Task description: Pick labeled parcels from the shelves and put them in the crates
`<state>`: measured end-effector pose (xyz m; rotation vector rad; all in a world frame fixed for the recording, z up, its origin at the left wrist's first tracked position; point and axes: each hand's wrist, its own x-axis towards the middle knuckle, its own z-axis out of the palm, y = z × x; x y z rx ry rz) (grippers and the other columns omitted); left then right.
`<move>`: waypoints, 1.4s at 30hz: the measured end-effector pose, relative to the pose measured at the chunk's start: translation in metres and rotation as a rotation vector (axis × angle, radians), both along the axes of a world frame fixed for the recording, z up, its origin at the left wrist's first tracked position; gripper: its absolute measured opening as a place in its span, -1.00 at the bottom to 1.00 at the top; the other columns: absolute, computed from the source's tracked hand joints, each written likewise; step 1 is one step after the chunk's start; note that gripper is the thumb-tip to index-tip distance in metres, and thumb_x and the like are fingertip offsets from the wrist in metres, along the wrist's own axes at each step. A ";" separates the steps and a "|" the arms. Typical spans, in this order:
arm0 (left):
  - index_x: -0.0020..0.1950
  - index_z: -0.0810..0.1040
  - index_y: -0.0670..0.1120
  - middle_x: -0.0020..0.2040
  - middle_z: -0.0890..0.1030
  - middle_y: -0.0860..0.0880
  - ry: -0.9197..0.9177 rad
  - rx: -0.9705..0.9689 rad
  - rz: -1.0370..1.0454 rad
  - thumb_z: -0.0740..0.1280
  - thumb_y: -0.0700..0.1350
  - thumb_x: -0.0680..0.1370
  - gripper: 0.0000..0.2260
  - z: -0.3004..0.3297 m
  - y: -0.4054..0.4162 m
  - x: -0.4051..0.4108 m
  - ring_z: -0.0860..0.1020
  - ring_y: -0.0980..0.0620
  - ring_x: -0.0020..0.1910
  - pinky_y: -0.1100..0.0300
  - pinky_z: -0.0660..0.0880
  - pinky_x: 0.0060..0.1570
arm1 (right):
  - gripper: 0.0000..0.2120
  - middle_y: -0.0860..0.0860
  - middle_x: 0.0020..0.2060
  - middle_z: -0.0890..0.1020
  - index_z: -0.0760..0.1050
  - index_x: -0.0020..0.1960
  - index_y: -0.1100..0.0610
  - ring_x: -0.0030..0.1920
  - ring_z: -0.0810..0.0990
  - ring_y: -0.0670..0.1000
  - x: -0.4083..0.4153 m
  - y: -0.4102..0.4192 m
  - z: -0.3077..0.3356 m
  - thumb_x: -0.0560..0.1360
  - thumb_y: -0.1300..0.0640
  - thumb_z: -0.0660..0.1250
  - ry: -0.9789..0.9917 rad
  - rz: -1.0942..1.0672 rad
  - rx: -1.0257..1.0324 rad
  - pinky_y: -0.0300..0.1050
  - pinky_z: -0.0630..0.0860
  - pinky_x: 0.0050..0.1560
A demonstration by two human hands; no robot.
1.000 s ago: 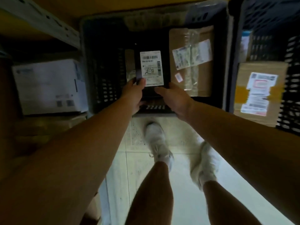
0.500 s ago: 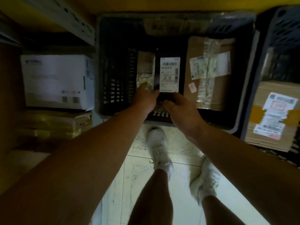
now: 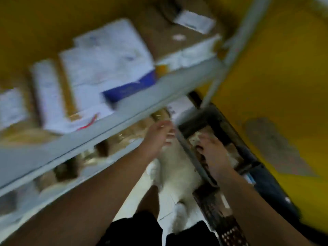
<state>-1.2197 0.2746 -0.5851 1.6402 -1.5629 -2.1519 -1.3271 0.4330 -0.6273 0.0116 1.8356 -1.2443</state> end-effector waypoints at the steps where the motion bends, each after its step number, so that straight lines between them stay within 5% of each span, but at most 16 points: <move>1: -0.02 0.57 0.01 -0.11 0.66 -0.04 0.044 -0.005 0.052 0.31 -0.02 0.71 -0.86 0.036 0.000 0.029 0.60 0.01 -0.20 0.15 0.49 -0.17 | -0.83 0.00 0.09 0.62 0.53 0.25 0.00 0.19 0.62 0.12 0.020 -0.010 0.023 0.71 0.18 0.26 0.009 0.059 -0.023 -0.03 0.54 0.11; 4: -0.02 0.58 0.02 -0.09 0.65 -0.07 0.159 -0.031 0.213 0.40 0.07 0.63 -0.86 0.117 0.012 0.144 0.59 0.05 -0.25 0.19 0.48 -0.23 | -0.73 0.06 0.20 0.66 0.49 0.39 0.13 0.21 0.67 0.11 0.105 -0.041 0.082 0.70 0.17 0.28 -0.016 0.216 -0.064 -0.12 0.58 0.02; 6: -0.02 0.57 0.02 -0.11 0.64 -0.05 0.188 -0.064 0.284 0.37 -0.04 0.70 -0.89 0.148 0.024 0.231 0.57 0.11 -0.29 0.27 0.45 -0.31 | -0.66 -0.01 -0.02 0.78 0.55 0.30 0.20 -0.06 0.74 -0.06 0.178 -0.055 0.112 0.63 0.01 0.39 -0.021 0.313 -0.083 -0.21 0.61 -0.15; 8: 0.04 0.60 -0.01 -0.09 0.67 -0.04 0.143 -0.109 0.372 0.34 -0.05 0.72 -0.90 0.165 0.036 0.319 0.60 0.06 -0.23 0.29 0.46 -0.29 | -0.72 0.03 -0.08 0.74 0.61 0.20 0.17 -0.05 0.71 0.03 0.254 -0.063 0.131 0.59 0.02 0.46 0.004 0.460 -0.066 -0.11 0.59 -0.11; 10: 0.09 0.63 -0.10 -0.02 0.71 -0.13 0.084 -0.127 0.515 0.34 -0.03 0.71 -0.84 0.171 0.046 0.407 0.62 -0.01 -0.13 0.24 0.51 -0.23 | -0.94 0.10 0.04 0.69 0.63 0.09 0.07 0.07 0.66 0.11 0.322 -0.069 0.136 0.64 0.19 0.40 0.001 0.633 -0.030 0.01 0.55 0.05; 12: 0.17 0.64 -0.13 0.07 0.75 -0.15 0.050 -0.126 0.679 0.34 0.00 0.71 -0.79 0.170 0.052 0.491 0.67 -0.02 -0.09 0.17 0.58 -0.14 | -0.91 0.11 0.04 0.69 0.64 0.05 0.04 0.08 0.64 0.10 0.384 -0.080 0.130 0.65 0.20 0.39 0.028 0.737 0.012 0.04 0.54 0.10; 21: 0.12 0.68 -0.06 0.05 0.75 -0.08 -0.039 -0.144 1.017 0.33 0.00 0.70 -0.82 0.136 0.046 0.801 0.71 -0.17 0.09 0.02 0.64 0.03 | -0.94 0.14 -0.09 0.61 0.59 0.08 0.18 -0.04 0.60 0.12 0.639 -0.145 0.109 0.65 0.20 0.36 -0.003 0.926 0.252 -0.04 0.49 -0.09; 25: 0.15 0.67 -0.02 0.15 0.72 -0.03 -0.162 -0.198 1.045 0.31 -0.02 0.71 -0.83 0.128 0.011 0.883 0.67 -0.07 0.12 -0.08 0.61 0.22 | -0.80 0.11 0.06 0.64 0.54 0.29 0.14 0.04 0.63 0.07 0.737 -0.199 0.110 0.68 0.17 0.31 -0.059 0.972 0.217 -0.06 0.55 -0.01; 28: 0.35 0.62 -0.03 0.25 0.65 0.05 -0.235 -0.260 0.994 0.28 0.02 0.72 -0.73 0.120 -0.044 0.925 0.59 0.02 0.21 0.08 0.49 0.24 | -0.75 0.16 0.21 0.59 0.47 0.38 0.17 0.19 0.59 0.13 0.802 -0.258 0.116 0.71 0.22 0.24 -0.113 0.955 0.141 0.01 0.52 0.23; 31: 0.53 0.51 -0.05 0.40 0.60 -0.02 -0.253 -0.282 0.989 0.25 0.06 0.73 -0.60 0.101 -0.111 0.957 0.55 0.00 0.28 0.12 0.43 0.28 | -0.83 0.10 0.16 0.56 0.49 0.29 0.14 0.23 0.56 0.13 0.855 -0.330 0.123 0.72 0.17 0.25 -0.173 0.948 0.113 0.09 0.46 0.44; 32: 0.57 0.48 -0.06 0.45 0.57 -0.04 -0.243 -0.267 1.005 0.24 0.06 0.73 -0.58 0.092 -0.134 0.966 0.54 -0.04 0.32 0.12 0.42 0.29 | -0.92 0.08 0.06 0.56 0.51 0.15 0.13 0.12 0.57 0.10 0.871 -0.356 0.122 0.71 0.15 0.26 -0.211 0.939 0.106 0.08 0.48 0.42; 34: 0.61 0.43 -0.08 0.55 0.51 -0.07 -0.203 -0.230 1.045 0.24 0.05 0.73 -0.54 0.074 -0.180 0.983 0.53 -0.11 0.41 0.09 0.44 0.34 | -0.79 0.04 -0.16 0.47 0.44 -0.11 0.08 -0.16 0.49 0.01 0.901 -0.407 0.114 0.71 0.13 0.26 -0.224 0.915 0.117 -0.05 0.53 0.16; 37: 0.67 0.34 -0.04 0.57 0.49 -0.07 -0.159 -0.145 1.111 0.26 0.18 0.66 -0.39 0.037 -0.245 1.004 0.55 -0.14 0.42 0.05 0.49 0.40 | -0.73 0.06 -0.24 0.38 0.38 -0.17 0.06 -0.28 0.37 0.01 0.937 -0.470 0.098 0.71 0.10 0.25 -0.211 0.890 0.137 -0.08 0.43 -0.10; 38: 0.67 0.32 -0.02 0.58 0.47 -0.07 -0.142 -0.114 1.141 0.27 0.23 0.61 -0.33 0.028 -0.264 1.011 0.52 -0.15 0.47 0.01 0.47 0.46 | -0.78 0.07 -0.21 0.40 0.41 -0.11 0.06 -0.26 0.40 0.03 0.948 -0.486 0.093 0.72 0.08 0.25 -0.226 0.879 0.149 -0.07 0.44 -0.09; 40: 0.68 0.28 -0.08 0.61 0.43 -0.10 -0.093 -0.077 1.186 0.30 0.20 0.63 -0.32 0.010 -0.295 1.019 0.47 -0.15 0.53 0.00 0.43 0.51 | -0.83 0.15 0.09 0.53 0.51 0.25 0.09 0.07 0.57 0.10 0.965 -0.512 0.082 0.72 0.06 0.25 -0.265 0.849 0.168 0.02 0.54 0.23; 42: 0.62 0.36 -0.13 0.51 0.52 -0.14 -0.082 -0.063 1.186 0.31 0.13 0.69 -0.42 -0.003 -0.316 1.025 0.54 -0.17 0.44 0.06 0.50 0.36 | -0.57 0.17 0.36 0.48 0.38 0.53 0.19 0.37 0.51 0.18 0.976 -0.528 0.071 0.72 0.05 0.26 -0.182 0.858 0.191 0.12 0.42 0.48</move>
